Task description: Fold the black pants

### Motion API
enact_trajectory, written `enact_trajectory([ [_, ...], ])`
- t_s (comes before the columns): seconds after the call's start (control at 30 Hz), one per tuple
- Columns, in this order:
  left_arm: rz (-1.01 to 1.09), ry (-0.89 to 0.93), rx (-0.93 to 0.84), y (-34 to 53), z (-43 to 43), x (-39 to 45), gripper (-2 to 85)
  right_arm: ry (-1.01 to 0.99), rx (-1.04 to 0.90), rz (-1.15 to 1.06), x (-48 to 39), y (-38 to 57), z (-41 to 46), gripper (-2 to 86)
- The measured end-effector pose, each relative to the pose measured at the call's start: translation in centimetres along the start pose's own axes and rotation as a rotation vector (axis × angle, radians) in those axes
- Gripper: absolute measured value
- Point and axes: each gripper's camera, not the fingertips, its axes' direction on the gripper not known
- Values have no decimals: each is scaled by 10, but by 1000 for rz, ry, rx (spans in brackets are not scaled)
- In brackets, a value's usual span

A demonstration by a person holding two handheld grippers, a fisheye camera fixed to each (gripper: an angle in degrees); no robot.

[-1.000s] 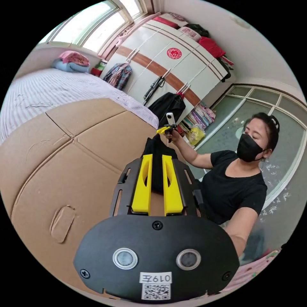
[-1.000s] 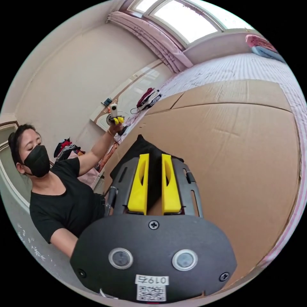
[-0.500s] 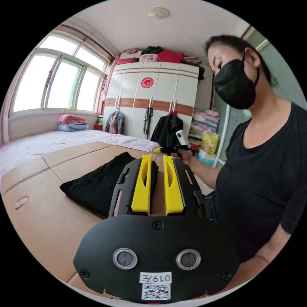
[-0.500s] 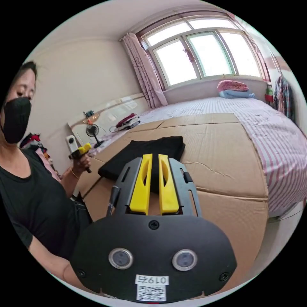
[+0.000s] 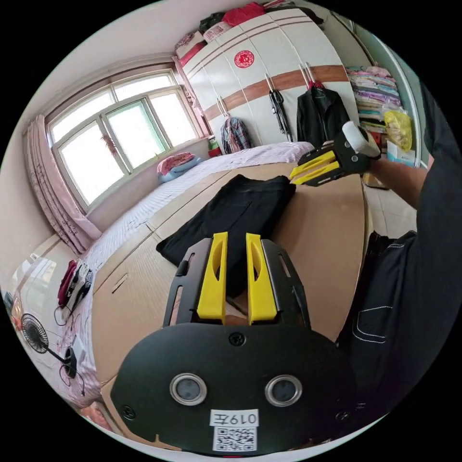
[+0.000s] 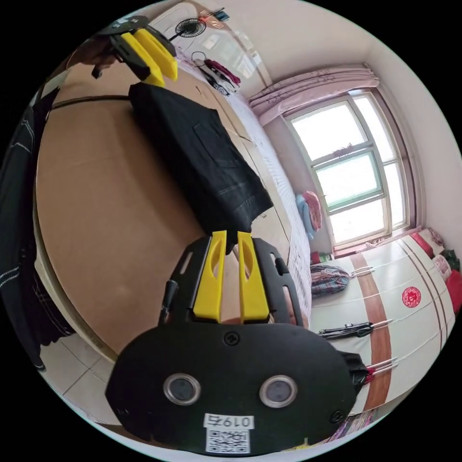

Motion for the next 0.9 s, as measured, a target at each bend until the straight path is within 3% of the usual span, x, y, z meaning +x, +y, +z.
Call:
enact_trajectory([
  [0.4,243,-169,-195,-14,-5,113,81,82,-75,-114,-129,-38,-23,59],
  [0.9,292,-201,-296,-41,-20,188,82,76,-99,-88,-209,-3,-44,55],
])
